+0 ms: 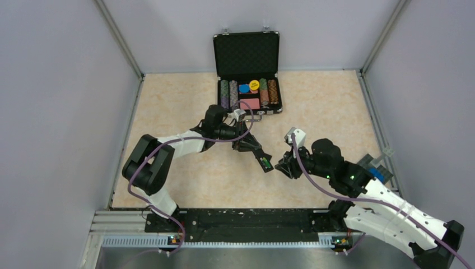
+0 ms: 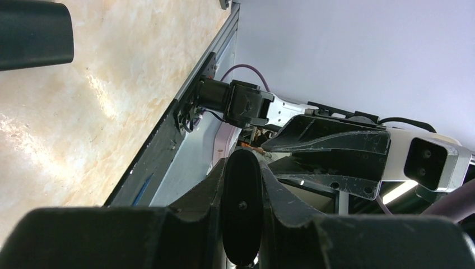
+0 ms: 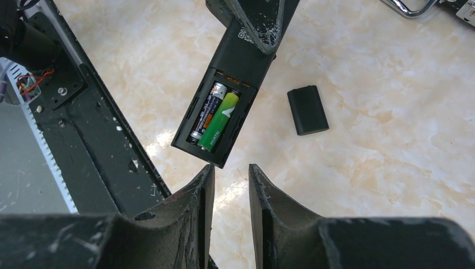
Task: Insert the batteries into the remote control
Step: Load the battery into the remote control.
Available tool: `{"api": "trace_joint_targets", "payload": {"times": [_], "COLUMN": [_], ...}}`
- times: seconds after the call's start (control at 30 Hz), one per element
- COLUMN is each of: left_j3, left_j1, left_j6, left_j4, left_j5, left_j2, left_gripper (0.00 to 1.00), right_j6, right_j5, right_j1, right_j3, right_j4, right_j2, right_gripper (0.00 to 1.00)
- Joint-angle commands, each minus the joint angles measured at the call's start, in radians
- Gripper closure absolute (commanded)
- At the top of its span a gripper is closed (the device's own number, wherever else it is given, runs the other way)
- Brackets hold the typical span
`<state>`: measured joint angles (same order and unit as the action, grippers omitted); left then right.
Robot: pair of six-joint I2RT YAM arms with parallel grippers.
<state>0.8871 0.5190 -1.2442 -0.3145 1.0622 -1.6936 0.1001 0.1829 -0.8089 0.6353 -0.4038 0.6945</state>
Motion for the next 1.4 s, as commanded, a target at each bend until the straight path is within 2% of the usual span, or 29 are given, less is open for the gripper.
{"api": "trace_joint_targets", "payload": {"times": [0.0,0.17,1.37], "left_j3": [0.015,0.008,0.012], "left_j1": [0.012,0.018,0.064], "left_j6": [-0.023,-0.07,-0.134], "left_j4": [-0.08,-0.141,-0.239], "left_j5": [0.023,0.021,0.034], "left_j2": [0.0,-0.013,-0.007], "left_gripper": [1.0,1.0,1.0], "right_j6": [-0.018,-0.02,-0.006], "right_j5": [0.025,0.03,-0.041], "right_j1": [-0.011,-0.012,-0.013], "right_j3": [0.004,0.003,0.007], "right_j4": [0.05,0.049,0.029], "right_j2": [-0.009,-0.008,0.013], "right_gripper": [0.71,0.71,0.71]}}
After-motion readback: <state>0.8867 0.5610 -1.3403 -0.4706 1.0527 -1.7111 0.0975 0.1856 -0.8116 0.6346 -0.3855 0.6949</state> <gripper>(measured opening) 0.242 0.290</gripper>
